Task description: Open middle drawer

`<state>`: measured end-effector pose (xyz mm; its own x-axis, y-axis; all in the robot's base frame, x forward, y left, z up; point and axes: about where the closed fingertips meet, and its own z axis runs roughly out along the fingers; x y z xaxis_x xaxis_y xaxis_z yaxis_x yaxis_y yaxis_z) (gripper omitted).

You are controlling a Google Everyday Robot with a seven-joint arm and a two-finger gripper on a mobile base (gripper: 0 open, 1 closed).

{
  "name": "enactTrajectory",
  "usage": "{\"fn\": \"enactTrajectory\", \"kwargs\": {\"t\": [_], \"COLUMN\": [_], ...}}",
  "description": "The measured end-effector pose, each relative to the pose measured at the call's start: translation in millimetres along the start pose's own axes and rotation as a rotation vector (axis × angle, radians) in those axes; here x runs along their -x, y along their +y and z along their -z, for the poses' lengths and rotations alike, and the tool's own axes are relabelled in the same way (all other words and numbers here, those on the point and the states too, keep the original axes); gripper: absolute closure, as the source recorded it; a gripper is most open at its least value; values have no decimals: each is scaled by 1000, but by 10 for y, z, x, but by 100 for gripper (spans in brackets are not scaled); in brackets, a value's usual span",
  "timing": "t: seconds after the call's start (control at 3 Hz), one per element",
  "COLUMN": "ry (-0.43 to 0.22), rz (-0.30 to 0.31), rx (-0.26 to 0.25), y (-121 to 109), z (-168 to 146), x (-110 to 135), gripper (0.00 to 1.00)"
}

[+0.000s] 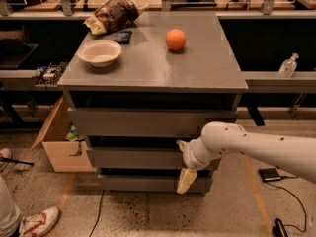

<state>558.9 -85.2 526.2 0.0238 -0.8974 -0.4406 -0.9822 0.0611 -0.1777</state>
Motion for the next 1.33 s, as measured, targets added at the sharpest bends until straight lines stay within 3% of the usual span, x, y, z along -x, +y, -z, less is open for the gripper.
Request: {"fn": "enactTrajectory", "kwargs": {"t": [0.67, 1.33], "ry": [29, 98], "rz": [15, 54], "rx": [-21, -122], "y": [-21, -249], "z": [-134, -488], "x": [-96, -422], "gripper": [0, 0]}}
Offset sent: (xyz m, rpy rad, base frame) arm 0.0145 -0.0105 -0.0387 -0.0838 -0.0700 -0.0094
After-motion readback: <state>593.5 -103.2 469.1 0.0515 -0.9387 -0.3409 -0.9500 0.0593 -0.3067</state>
